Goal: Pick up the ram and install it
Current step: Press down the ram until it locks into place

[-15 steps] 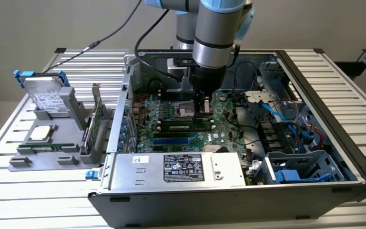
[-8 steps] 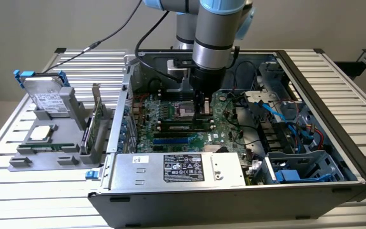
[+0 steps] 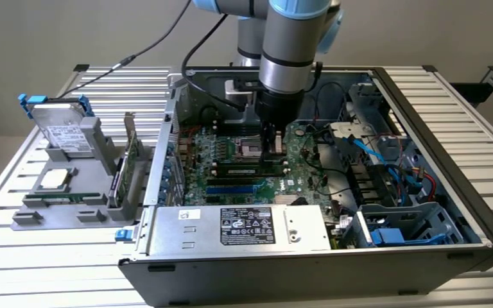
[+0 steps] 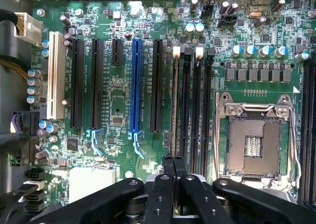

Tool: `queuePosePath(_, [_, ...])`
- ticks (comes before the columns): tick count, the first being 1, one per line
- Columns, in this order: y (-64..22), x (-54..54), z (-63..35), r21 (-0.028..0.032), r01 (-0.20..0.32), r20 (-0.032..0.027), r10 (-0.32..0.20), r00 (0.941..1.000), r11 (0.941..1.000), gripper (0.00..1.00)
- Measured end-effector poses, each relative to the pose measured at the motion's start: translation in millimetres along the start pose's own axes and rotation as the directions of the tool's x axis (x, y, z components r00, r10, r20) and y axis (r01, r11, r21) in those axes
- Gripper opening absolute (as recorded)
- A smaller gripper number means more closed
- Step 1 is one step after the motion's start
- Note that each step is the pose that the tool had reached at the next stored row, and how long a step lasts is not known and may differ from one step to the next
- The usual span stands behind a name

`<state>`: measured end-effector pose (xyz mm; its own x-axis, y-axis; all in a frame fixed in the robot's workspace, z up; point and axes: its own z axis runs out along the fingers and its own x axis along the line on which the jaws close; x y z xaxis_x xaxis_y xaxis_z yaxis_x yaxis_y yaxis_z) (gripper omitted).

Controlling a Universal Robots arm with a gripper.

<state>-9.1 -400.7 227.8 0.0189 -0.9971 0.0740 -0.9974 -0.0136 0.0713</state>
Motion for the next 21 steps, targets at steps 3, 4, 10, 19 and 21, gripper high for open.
queuePosePath(3, [1.5, 0.5, -2.1, -0.0001, 0.0, -0.0002, 0.0, 1.0, 1.0, 0.1])
queuePosePath(4, [2.8, 0.6, -2.3, 0.0, 0.0, -0.0002, 0.0, 1.0, 1.0, 0.1])
queuePosePath(10, [16.3, 0.7, -2.0, 0.001, 0.0, -0.0003, 0.0, 1.0, 1.0, 0.1])
queuePosePath(19, [27.8, 0.6, -0.4, 0.0041, 0.0, -0.0006, 0.0, 1.0, 1.0, 0.1])
queuePosePath(21, [28.5, 0.4, 1.4, 0.0081, -0.001, -0.0009, 0.001, 1.0, 1.0, 0.1])
